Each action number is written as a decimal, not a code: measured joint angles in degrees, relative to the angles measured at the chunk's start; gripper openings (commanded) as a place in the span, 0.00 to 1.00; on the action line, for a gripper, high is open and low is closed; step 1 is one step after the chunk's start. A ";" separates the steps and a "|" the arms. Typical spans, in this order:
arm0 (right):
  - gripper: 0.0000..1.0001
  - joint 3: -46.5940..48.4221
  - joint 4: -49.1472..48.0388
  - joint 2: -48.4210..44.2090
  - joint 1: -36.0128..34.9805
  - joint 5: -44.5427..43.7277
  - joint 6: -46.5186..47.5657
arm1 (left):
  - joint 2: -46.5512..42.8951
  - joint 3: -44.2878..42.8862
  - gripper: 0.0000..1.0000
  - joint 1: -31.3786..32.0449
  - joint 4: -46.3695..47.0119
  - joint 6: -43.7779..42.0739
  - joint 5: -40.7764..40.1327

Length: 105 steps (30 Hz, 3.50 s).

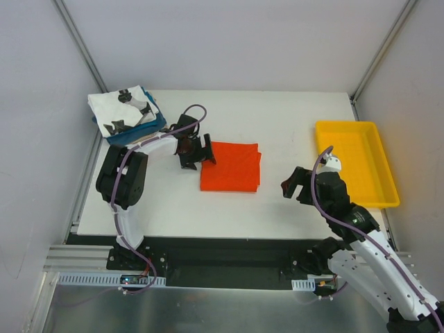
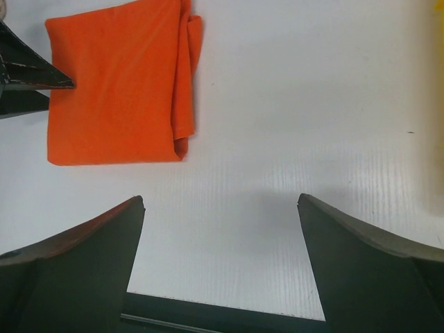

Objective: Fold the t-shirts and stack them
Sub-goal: Fold the tshirt, then neatly place the folded tshirt to the corner

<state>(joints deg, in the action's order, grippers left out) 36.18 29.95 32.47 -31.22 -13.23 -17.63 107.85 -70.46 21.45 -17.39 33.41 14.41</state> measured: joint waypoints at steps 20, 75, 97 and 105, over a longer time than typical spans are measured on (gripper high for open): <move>0.97 -3.32 1.90 -1.18 0.00 -6.23 1.66 | 11.50 -16.26 0.00 9.16 -6.21 0.11 -15.06; 0.97 -5.18 1.09 9.53 0.00 -13.16 3.04 | 18.64 -63.08 0.00 -17.59 -19.30 -36.54 -52.98; 0.97 -4.13 1.09 14.91 0.00 -14.05 3.78 | 19.54 -61.96 0.99 -25.31 -15.82 -30.25 -56.50; 0.97 -3.93 1.09 15.23 0.00 -14.25 3.78 | 19.39 -59.14 0.99 -25.66 -14.40 -28.24 -58.38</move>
<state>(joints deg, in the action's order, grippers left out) 32.25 31.05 47.70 -31.22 -27.49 -13.85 127.24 -129.60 -4.21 -31.79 5.17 -43.97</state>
